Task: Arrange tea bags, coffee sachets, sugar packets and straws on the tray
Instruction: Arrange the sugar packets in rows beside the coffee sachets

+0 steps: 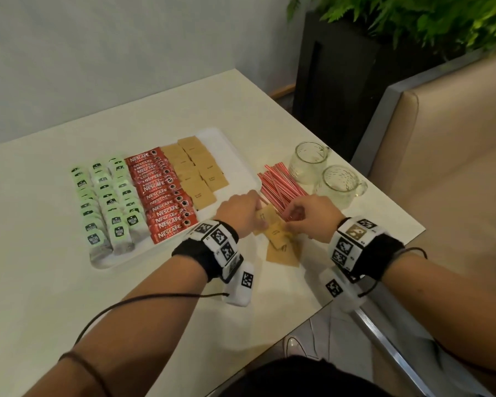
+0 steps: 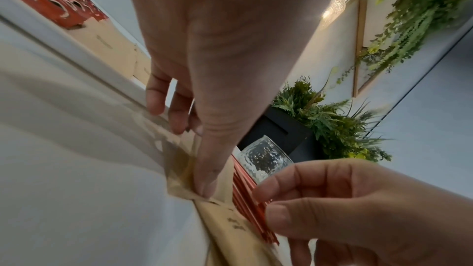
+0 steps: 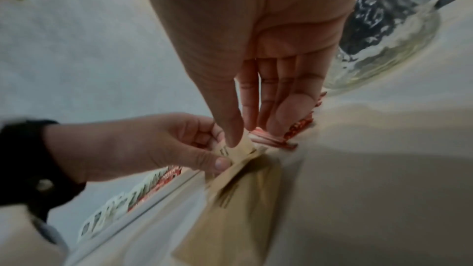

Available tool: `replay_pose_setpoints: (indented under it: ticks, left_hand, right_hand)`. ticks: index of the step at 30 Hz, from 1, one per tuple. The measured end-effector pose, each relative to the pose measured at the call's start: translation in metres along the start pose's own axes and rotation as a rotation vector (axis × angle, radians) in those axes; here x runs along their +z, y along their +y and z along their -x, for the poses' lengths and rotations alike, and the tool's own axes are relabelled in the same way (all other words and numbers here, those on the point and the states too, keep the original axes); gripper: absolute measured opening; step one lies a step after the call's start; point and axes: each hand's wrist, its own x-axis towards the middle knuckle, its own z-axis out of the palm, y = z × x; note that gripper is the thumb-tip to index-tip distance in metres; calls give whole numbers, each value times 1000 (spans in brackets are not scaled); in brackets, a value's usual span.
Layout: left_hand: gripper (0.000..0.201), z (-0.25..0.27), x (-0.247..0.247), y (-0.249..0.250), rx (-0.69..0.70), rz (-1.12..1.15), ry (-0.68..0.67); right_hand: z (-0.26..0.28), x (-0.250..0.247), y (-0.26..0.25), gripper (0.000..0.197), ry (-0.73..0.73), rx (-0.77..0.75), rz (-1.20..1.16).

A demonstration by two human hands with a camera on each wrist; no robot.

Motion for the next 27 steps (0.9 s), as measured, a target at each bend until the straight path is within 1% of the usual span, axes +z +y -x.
replay_pose_setpoints:
  ticks: [4, 6, 8, 11, 14, 17, 18, 20, 22, 23, 24, 26, 27]
  left_hand:
    - [25, 15, -4, -14, 5, 110, 26]
    - [18, 22, -7, -24, 8, 239, 42]
    - [13, 30, -10, -33, -26, 359, 71]
    - [7, 41, -11, -45, -68, 439, 114]
    - [9, 50, -10, -56, -125, 534, 118]
    - [10, 57, -9, -63, -188, 789, 47]
    - [11, 58, -9, -65, -195, 822, 41]
    - [10, 59, -10, -68, -174, 735, 64]
    - [9, 59, -12, -66, -118, 653, 67]
    - [7, 60, -13, -63, -91, 662, 60]
    - [5, 61, -14, -59, -69, 687, 55]
    - [13, 61, -14, -52, -66, 781, 75]
    - [18, 60, -13, -48, -86, 868, 89]
  right_hand:
    - [-2, 9, -8, 42, -24, 41, 218]
    - [-3, 14, -12, 49, -40, 44, 305]
    - [-4, 19, -16, 54, -41, 34, 352]
    - [-9, 24, -23, 56, -70, 59, 330]
    - [-15, 23, -28, 49, -118, 82, 208]
    - [-17, 21, -32, 24, -108, 26, 133]
    - [-16, 19, -33, 18, -110, 0, 87]
    - [-15, 13, -39, 12, -137, -66, -51]
    - [-14, 8, -47, 9, -141, -146, -144]
    - [-13, 7, -50, 11, -128, -159, -148]
    - [-13, 7, -52, 14, -110, -159, -136]
    - [-13, 7, -56, 20, -103, -146, -133]
    - [-12, 6, -57, 22, -120, -139, -178]
